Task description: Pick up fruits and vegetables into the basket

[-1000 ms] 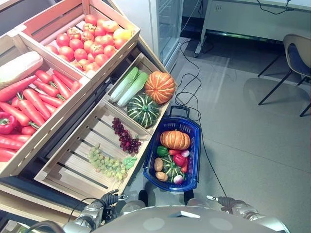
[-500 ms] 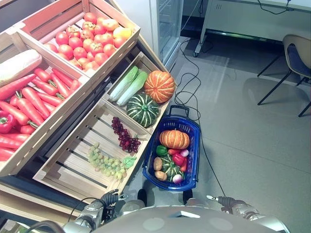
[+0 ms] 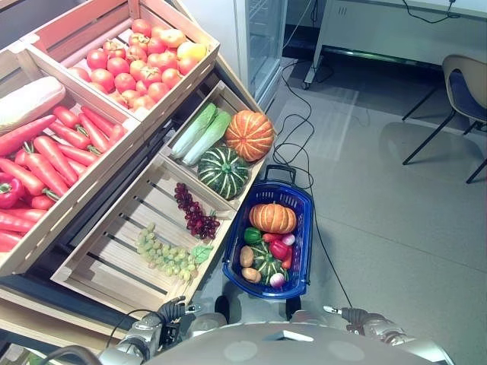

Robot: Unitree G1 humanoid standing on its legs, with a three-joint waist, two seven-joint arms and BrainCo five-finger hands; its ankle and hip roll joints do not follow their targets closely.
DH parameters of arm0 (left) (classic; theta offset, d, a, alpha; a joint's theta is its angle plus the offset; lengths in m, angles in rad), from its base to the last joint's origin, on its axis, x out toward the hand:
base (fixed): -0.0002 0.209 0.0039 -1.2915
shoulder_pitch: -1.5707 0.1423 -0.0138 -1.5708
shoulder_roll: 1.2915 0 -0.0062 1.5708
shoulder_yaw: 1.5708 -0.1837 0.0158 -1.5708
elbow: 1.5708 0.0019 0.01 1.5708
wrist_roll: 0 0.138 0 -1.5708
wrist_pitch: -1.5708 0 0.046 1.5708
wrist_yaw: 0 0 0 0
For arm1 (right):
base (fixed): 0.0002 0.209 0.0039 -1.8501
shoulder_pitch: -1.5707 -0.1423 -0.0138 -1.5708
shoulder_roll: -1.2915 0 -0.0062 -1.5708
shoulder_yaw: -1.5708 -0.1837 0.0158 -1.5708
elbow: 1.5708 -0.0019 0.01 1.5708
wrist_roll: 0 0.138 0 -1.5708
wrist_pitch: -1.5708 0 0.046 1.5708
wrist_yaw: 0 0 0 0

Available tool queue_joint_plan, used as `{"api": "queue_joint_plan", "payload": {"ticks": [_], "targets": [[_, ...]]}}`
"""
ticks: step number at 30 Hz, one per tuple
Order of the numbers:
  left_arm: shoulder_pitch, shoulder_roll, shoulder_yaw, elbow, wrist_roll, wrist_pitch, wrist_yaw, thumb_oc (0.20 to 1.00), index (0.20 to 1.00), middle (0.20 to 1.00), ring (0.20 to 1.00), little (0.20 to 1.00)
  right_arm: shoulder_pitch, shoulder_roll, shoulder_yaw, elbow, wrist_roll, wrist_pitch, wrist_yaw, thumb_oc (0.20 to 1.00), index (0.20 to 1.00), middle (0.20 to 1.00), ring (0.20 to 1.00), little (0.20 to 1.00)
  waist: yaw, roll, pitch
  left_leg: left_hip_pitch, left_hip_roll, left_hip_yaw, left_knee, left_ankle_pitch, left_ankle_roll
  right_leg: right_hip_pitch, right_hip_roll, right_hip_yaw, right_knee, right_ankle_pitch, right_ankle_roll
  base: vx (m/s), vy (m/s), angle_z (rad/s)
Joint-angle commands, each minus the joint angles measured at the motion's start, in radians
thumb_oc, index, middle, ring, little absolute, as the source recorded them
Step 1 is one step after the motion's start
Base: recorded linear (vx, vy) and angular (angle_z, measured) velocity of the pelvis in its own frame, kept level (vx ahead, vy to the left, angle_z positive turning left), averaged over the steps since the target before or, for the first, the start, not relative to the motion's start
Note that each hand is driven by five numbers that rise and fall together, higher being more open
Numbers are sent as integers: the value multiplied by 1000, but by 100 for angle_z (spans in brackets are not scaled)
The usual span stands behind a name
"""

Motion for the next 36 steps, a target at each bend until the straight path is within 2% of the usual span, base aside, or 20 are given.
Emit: {"api": "queue_joint_plan", "payload": {"ticks": [1,8,18,19,23,24,26,28,29,31,33,36], "targets": [[-64,21,7,57,10,-13,10,1000,1000,1000,1000,1000,-51,-11,2,34,-11,5,-3,1000,1000,1000,1000,1000,-1,-21,41,6,-31,15,7,-103,13,62,-16,-36,11,-100,48,0,0,0],[-75,25,-6,36,-25,-22,22,1000,1000,1000,1000,1000,-77,-25,10,23,7,12,-7,1000,1000,1000,1000,1000,2,-12,93,-45,-30,12,7,-85,12,14,-23,-38,11,-86,48,-39,2,-1],[-145,36,-29,-5,-105,-53,43,1000,1000,1000,1000,1000,-153,-39,33,-14,74,8,-27,1000,1000,1000,1000,1000,-7,10,228,-189,-40,-10,7,-30,17,-125,-12,-19,12,-46,36,-86,-16,2],[-167,41,-35,-8,-118,-63,44,1000,1000,1000,1000,1000,-175,-45,40,-24,87,7,-26,1000,1000,1000,1000,1000,-10,12,262,-221,-43,-13,7,-17,20,-159,-4,-10,21,-41,31,-120,-30,5],[-218,55,-43,-28,-184,-101,26,1000,1000,1000,1000,1000,-227,-59,53,-43,127,17,-28,1000,1000,1000,1000,1000,-12,16,329,-282,-47,-22,7,5,22,-233,12,-3,66,-50,17,-118,-22,2],[-235,60,-47,-37,-206,-117,6,1000,1000,1000,1000,1000,-245,-65,53,-43,148,18,-29,1000,1000,1000,1000,1000,-9,18,344,-298,-48,-23,7,10,22,-256,14,-5,87,-55,14,-151,-21,0],[-272,66,-67,-72,-269,-137,-106,1000,1000,1000,1000,1000,-277,-79,54,-44,182,18,-35,1000,1000,1000,1000,1000,-1,23,372,-329,-54,-26,7,23,24,-303,17,-11,133,-65,4,-153,-37,-2],[-288,75,-95,-98,-282,-169,-128,1000,1000,1000,1000,1000,-296,-90,51,-48,203,10,-30,1000,1000,1000,1000,1000,2,26,391,-343,-60,-30,9,30,26,-329,21,-12,158,-69,2,-94,-44,0],[-291,78,-98,-99,-289,-170,-130,1000,1000,1000,1000,1000,-299,-91,50,-48,204,10,-30,1000,1000,1000,1000,1000,2,26,393,-346,-61,-31,13,29,27,-332,22,-12,162,-69,1,-80,-40,1],[-328,108,-109,-142,-373,-224,-137,1000,1000,1000,1000,1000,-339,-109,55,-55,227,15,-30,1000,1000,1000,1000,1000,-1,25,418,-388,-73,-39,78,15,29,-368,22,-2,191,-71,-5,-125,-48,-1],[-349,122,-103,-175,-401,-249,-129,1000,1000,1000,1000,1000,-353,-120,60,-57,247,18,-30,1000,1000,1000,1000,1000,1,22,418,-424,-77,-44,114,8,28,-392,23,-1,207,-72,-9,-106,-61,4],[-384,148,-94,-280,-455,-302,-69,1000,1000,1000,1000,1000,-362,-132,48,-52,282,1,-28,1000,1000,1000,1000,1000,2,21,418,-509,-87,-62,212,-10,26,-449,23,3,257,-80,-14,-90,-87,10]]}}
